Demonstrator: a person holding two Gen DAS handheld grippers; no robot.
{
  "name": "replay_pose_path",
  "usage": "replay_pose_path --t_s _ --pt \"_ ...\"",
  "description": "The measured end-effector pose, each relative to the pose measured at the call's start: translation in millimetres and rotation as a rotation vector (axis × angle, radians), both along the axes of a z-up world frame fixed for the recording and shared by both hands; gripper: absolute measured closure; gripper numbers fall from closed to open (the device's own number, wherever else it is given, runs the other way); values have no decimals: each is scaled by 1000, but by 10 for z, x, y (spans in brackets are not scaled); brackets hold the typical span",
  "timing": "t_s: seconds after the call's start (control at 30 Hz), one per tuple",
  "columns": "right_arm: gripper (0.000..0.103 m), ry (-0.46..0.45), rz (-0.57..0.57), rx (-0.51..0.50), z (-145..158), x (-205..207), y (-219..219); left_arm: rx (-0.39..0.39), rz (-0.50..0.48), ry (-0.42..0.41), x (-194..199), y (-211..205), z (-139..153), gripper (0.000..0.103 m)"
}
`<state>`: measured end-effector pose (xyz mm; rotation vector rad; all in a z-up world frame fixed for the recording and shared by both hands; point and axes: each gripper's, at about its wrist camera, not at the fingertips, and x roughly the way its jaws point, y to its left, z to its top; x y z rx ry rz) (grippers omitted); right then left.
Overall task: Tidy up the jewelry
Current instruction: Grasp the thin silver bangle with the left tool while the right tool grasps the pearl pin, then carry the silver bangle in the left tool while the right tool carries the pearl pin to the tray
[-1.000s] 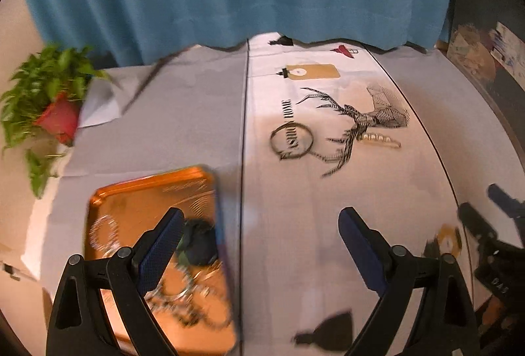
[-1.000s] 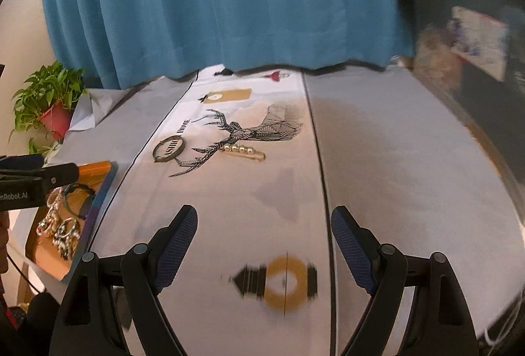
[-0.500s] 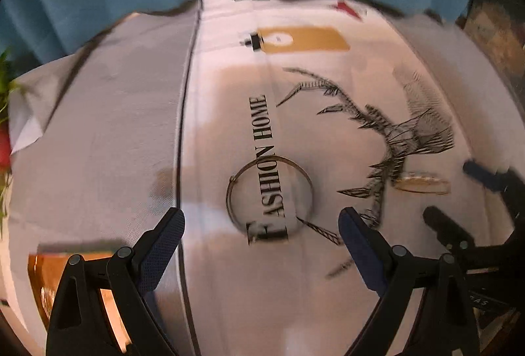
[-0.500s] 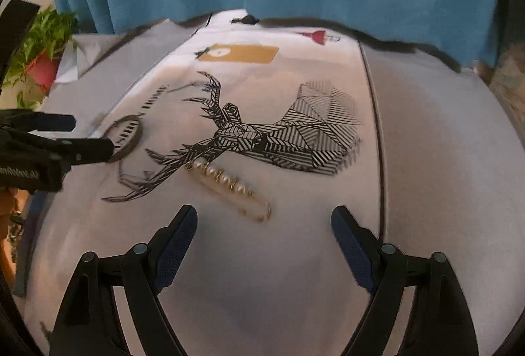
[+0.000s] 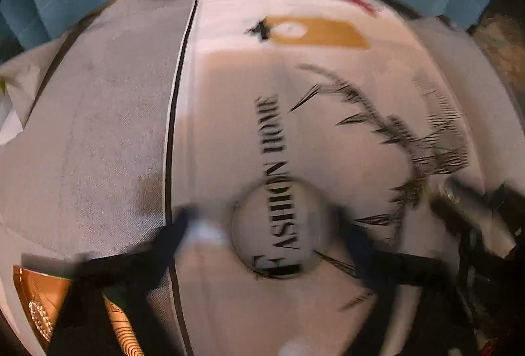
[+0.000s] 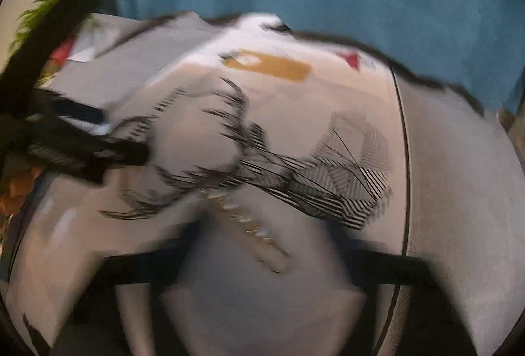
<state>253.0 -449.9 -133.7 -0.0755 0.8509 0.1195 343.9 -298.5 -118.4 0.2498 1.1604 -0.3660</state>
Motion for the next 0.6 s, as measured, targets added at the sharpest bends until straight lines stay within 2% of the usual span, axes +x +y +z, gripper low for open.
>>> replay_pose_path --t_s 0.03,0.1,0.23,0.37,0.47,0.6 --pt "91 -4 0 -31 -3 -30 49 19 2 9 -14 -11 19 45" --pt "91 -11 -6 -70 0 -77 121 -8 -1 29 -66 11 33 45" --pt "91 27 -90 55 38 -145 -2 -10 -4 19 -216 61 85 45" --pt "91 24 -154 135 133 -317 -119 -36 -31 10 -517 109 248 45" --pt "91 23 -192 157 193 -531 -152 -67 -58 -4 -790 117 411 45" --pt "91 10 -227 130 317 -914 -61 -108 -99 -20 -1241 163 632 45"
